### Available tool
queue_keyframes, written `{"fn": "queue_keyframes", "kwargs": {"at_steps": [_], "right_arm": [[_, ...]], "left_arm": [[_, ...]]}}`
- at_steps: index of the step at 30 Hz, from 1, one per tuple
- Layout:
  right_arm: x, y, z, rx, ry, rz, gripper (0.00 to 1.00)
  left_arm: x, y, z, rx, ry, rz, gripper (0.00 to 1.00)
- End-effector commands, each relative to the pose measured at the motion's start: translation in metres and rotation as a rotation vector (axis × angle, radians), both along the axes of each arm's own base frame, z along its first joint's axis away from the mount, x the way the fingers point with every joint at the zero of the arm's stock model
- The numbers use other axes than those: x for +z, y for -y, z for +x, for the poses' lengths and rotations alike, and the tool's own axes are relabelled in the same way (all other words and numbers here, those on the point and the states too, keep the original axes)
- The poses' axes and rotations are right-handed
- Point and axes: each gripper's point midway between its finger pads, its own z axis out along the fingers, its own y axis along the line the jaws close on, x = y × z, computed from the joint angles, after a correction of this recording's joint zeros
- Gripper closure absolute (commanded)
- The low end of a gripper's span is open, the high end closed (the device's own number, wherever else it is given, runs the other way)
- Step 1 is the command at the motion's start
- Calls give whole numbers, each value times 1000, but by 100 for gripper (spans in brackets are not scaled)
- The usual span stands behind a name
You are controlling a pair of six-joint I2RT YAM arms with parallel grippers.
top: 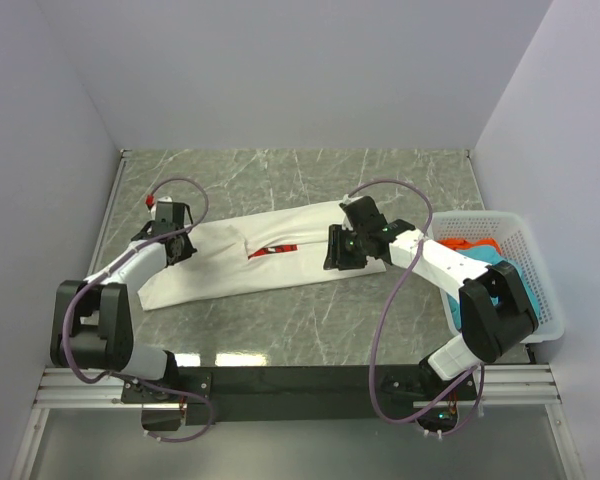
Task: Fold and stack the t-shirts
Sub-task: Fold the tshirt
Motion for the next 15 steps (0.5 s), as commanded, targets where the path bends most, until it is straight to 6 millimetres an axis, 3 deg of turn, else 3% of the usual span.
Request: {"fn": "queue_keyframes", "kwargs": {"at_steps": [1,8,14,15], "right_arm": [[13,-4,5,-2,56,30,50],[13,-8,6,3,57,46,50],[14,-7,5,8,60,43,50],[13,-7,5,9,58,41,50]], "left_arm": [[18,-1,7,7,88,-9,94],[8,3,-14,26,44,-47,87],[6,9,-35,54,10,-100,55],[8,9,-36,52,13,-99,44]]}}
